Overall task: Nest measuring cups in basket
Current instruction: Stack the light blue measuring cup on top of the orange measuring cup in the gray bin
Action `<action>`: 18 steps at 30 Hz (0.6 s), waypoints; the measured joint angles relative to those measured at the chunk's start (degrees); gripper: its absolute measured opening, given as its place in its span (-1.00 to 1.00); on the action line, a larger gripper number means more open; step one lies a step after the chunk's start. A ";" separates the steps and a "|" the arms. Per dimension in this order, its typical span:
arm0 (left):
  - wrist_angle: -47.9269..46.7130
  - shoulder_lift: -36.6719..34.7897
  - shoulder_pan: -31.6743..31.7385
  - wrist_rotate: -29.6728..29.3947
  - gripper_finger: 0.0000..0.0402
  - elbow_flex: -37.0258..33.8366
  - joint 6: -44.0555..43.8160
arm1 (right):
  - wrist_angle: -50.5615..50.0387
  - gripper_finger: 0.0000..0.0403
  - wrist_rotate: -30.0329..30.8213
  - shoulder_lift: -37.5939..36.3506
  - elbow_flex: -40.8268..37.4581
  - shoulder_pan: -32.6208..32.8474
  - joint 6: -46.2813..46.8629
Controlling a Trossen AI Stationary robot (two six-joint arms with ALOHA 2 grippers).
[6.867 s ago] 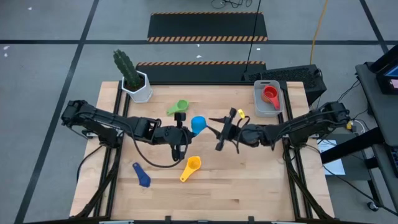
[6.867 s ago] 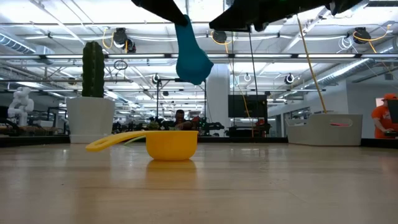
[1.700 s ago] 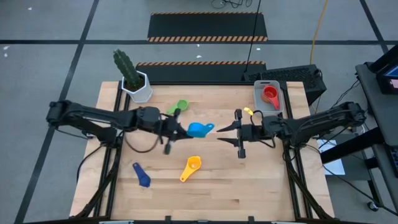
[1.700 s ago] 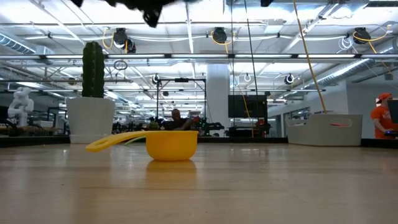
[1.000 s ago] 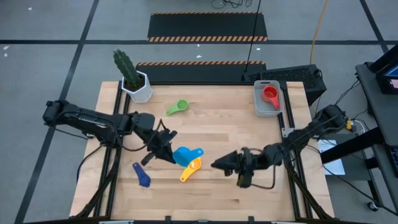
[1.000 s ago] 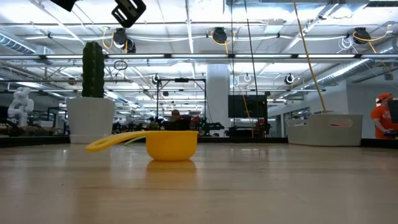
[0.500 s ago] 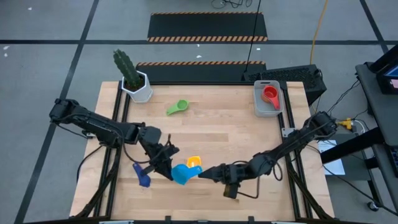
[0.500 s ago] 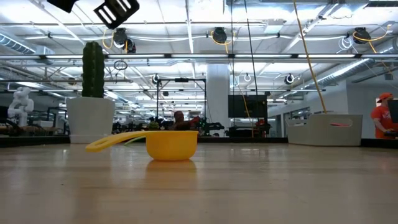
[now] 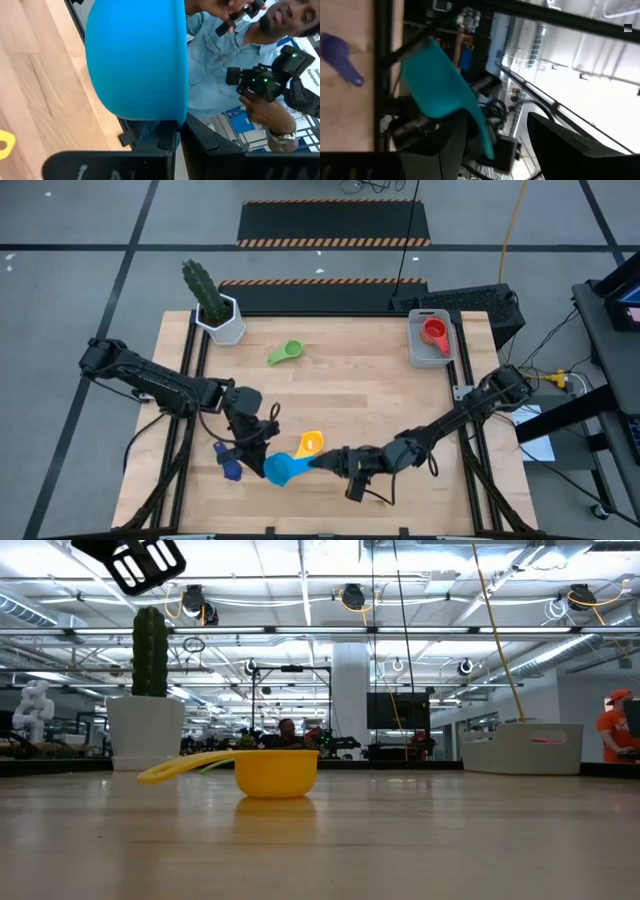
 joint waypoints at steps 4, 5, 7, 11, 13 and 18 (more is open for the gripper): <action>-1.69 -0.02 0.49 0.12 -0.96 0.02 1.62 | -0.39 -0.01 0.71 0.02 0.00 1.03 -1.37; -1.68 -0.02 0.70 0.27 -0.96 0.02 1.86 | -0.37 -0.02 0.75 0.00 0.00 1.01 -1.47; -1.58 -0.05 1.03 0.34 -0.95 0.02 1.35 | -0.51 -0.08 0.92 0.00 0.00 0.99 -1.59; -1.59 -0.02 1.17 0.93 -0.91 0.02 -0.11 | -2.27 -0.25 0.71 0.00 -0.01 0.70 -1.63; -1.63 -0.02 1.17 0.94 -0.94 0.02 -0.48 | -2.36 -0.33 0.70 0.00 -0.02 0.70 -2.06; -1.60 -0.02 1.17 0.95 -0.93 0.02 -1.91 | -3.62 -0.49 0.66 0.04 -0.02 1.49 -2.90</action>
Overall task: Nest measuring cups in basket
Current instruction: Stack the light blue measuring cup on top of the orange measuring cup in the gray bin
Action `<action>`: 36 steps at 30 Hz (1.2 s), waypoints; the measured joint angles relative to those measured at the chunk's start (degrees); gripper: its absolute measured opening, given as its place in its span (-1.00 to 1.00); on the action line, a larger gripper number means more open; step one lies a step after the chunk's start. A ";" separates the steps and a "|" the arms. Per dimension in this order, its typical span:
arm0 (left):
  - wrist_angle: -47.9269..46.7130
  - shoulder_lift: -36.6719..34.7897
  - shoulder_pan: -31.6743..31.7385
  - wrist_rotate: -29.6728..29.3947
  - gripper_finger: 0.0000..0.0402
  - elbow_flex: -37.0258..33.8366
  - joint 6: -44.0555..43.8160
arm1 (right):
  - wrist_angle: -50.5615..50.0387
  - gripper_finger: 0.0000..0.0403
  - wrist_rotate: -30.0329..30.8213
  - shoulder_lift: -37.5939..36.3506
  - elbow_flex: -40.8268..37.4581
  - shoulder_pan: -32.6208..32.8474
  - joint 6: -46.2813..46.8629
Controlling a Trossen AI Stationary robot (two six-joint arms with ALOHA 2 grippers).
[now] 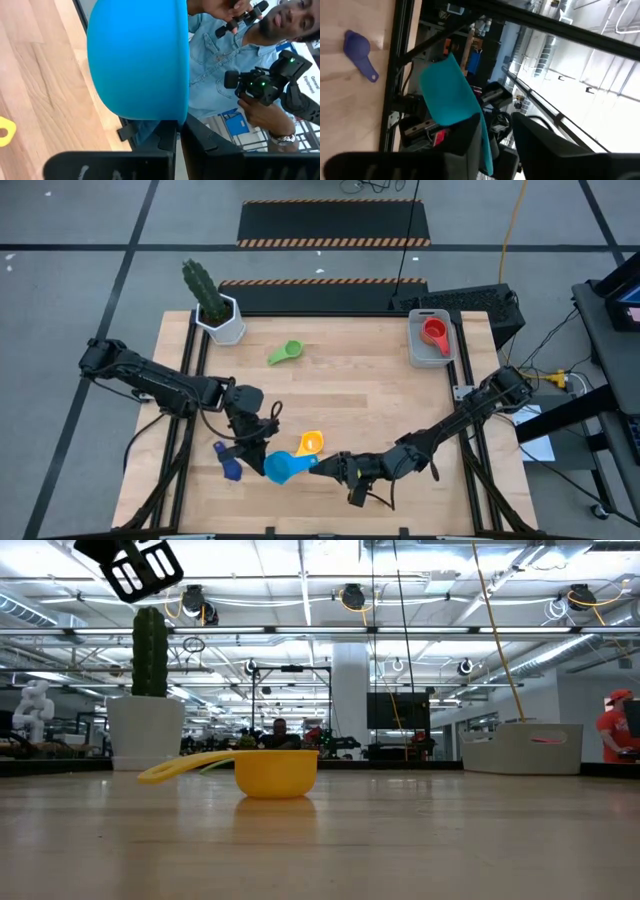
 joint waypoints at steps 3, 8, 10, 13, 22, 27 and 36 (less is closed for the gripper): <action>-0.01 0.00 0.00 -0.01 -0.90 0.00 -1.02 | 0.22 -0.59 -0.17 0.00 0.00 0.13 -0.63; 0.02 0.00 0.07 -0.56 -0.96 0.00 -1.57 | 0.06 -0.78 -0.15 0.00 0.00 0.09 -2.69; 0.03 0.00 0.07 -0.98 -0.94 0.00 -1.57 | -1.08 -0.83 -0.15 0.00 0.00 0.06 -2.13; 0.01 0.00 0.07 -1.14 -0.90 0.00 -1.55 | -3.32 -0.85 -0.17 0.00 0.00 0.02 0.16; -1.08 0.00 -0.06 -0.44 -0.91 0.00 -0.20 | -4.11 -0.45 -0.09 0.00 0.00 0.24 2.84; -1.72 0.00 -0.04 -0.73 -0.96 0.00 -0.04 | -4.20 -0.22 -0.04 0.00 0.00 0.13 0.96; -1.76 0.02 -1.17 -1.36 -0.91 0.00 -0.31 | -4.52 -0.30 0.03 0.00 -0.02 -0.84 -7.63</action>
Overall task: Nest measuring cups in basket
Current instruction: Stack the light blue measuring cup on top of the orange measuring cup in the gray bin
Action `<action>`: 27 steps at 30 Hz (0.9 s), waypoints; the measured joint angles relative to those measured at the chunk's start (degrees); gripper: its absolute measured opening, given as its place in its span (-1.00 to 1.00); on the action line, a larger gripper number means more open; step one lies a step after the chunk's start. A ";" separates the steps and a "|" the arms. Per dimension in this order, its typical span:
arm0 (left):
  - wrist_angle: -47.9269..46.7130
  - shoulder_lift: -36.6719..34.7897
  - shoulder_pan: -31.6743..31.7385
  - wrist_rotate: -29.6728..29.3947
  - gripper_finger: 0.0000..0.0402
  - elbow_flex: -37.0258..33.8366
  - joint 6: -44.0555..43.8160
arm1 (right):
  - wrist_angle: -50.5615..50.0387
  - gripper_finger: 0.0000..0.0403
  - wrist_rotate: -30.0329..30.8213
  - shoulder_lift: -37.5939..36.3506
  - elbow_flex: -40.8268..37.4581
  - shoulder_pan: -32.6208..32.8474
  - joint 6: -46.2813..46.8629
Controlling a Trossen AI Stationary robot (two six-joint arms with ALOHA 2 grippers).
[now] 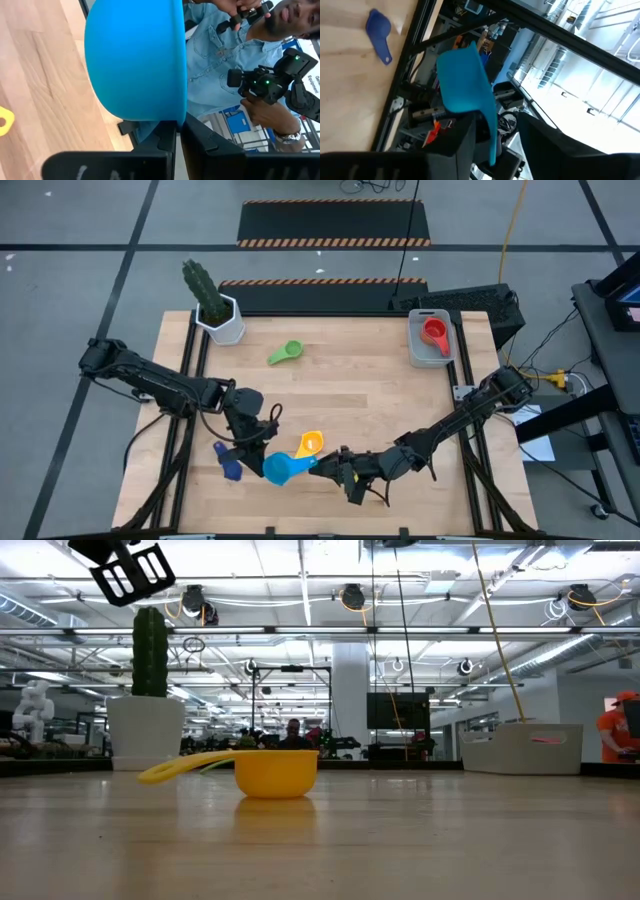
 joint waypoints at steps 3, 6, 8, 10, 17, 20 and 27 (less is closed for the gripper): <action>0.02 0.00 -0.31 -0.02 -0.96 0.00 -0.02 | 0.00 -0.38 -0.01 0.00 0.00 -0.55 -1.41; -0.02 0.00 -0.34 -0.17 -0.93 0.00 -0.17 | 0.00 -0.47 -0.08 0.00 0.00 -0.91 -1.50; -0.20 0.00 -0.34 -0.20 -0.89 0.00 -0.19 | 0.00 -0.55 -0.12 0.00 0.00 -1.00 -1.58; -0.70 0.00 -0.34 -0.21 -0.88 0.00 -0.14 | 0.00 -0.62 -0.16 0.00 0.00 -0.98 -1.59; -1.63 0.00 0.37 -3.38 -0.93 0.00 1.75 | -0.20 -0.97 0.34 -0.04 -0.02 -1.06 -0.22; -1.66 0.02 0.58 -4.59 -0.79 0.00 2.67 | -0.19 -0.97 0.72 -0.11 -0.02 -1.04 1.87; -5.51 0.02 2.14 -11.42 -0.22 0.00 5.02 | -2.44 -0.99 8.33 -0.05 -0.02 -0.24 6.77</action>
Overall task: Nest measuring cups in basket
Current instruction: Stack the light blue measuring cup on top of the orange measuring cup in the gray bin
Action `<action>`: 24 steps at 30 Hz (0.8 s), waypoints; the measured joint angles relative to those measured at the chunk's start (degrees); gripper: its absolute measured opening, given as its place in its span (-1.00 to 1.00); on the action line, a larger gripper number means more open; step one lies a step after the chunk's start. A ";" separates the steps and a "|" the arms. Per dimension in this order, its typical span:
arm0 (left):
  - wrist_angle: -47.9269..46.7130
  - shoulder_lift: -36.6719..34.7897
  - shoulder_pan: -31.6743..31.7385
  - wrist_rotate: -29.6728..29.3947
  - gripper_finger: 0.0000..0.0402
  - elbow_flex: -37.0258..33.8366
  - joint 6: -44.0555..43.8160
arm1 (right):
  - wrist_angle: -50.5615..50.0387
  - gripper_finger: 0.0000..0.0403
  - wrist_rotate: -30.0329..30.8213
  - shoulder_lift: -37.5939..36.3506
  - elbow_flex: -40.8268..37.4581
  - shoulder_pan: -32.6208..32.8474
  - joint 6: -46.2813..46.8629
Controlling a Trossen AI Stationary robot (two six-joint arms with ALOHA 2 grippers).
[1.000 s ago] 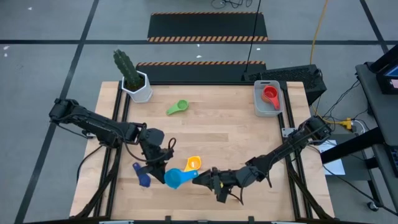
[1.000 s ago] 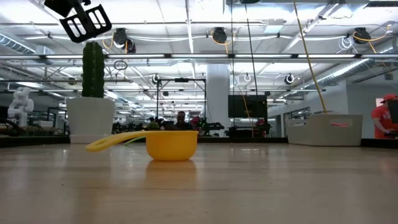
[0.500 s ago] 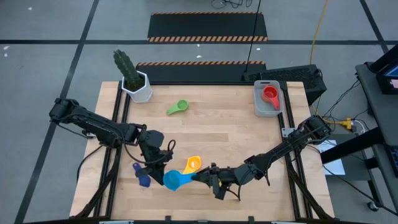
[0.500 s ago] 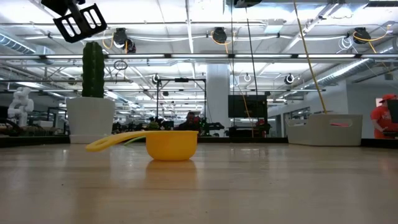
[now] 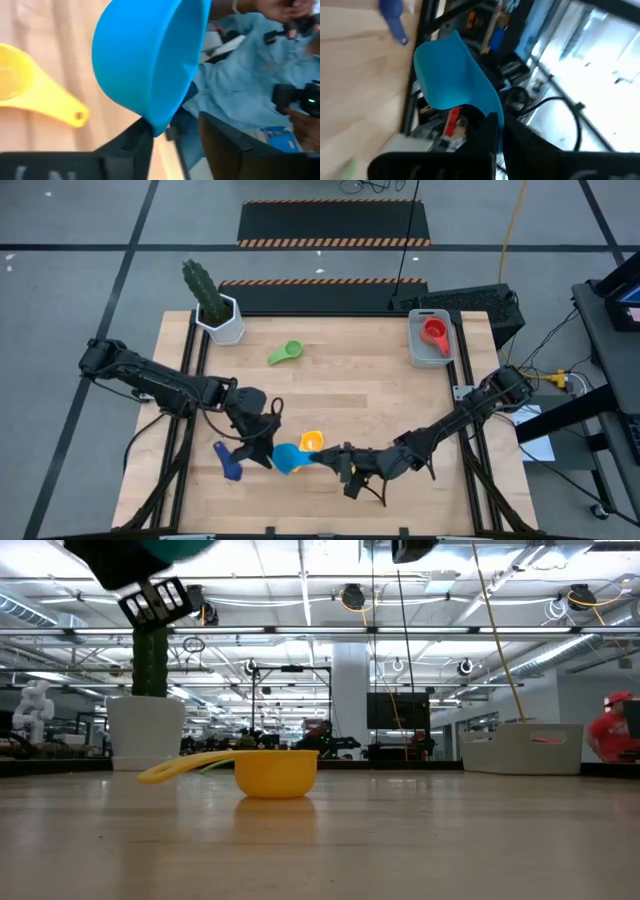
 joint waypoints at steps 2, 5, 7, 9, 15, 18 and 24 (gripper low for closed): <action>-1.17 0.00 1.05 -0.73 -0.10 0.00 1.10 | -1.80 -0.99 2.78 0.00 0.00 0.36 2.85; -1.49 0.00 2.65 -2.33 0.02 0.00 3.55 | -3.69 -1.00 6.93 0.00 0.00 1.23 8.60; -2.07 -0.41 3.94 -3.30 0.07 0.19 6.43 | -5.17 -1.00 9.07 -0.02 0.00 1.89 12.53; -2.75 -0.67 5.26 -5.09 0.09 0.92 9.90 | -5.73 -1.00 11.84 -0.02 0.00 2.58 16.18; -2.40 -2.59 9.38 -12.57 0.10 2.45 20.06 | -6.19 -1.00 22.56 -0.04 0.04 4.34 25.15; -1.93 -3.95 10.88 -18.36 0.10 2.96 24.54 | -6.66 -1.00 27.49 0.00 0.02 4.53 29.28; 3.94 -6.78 12.74 -28.56 0.10 3.21 30.41 | -8.00 -1.00 34.24 0.14 -0.05 4.46 36.28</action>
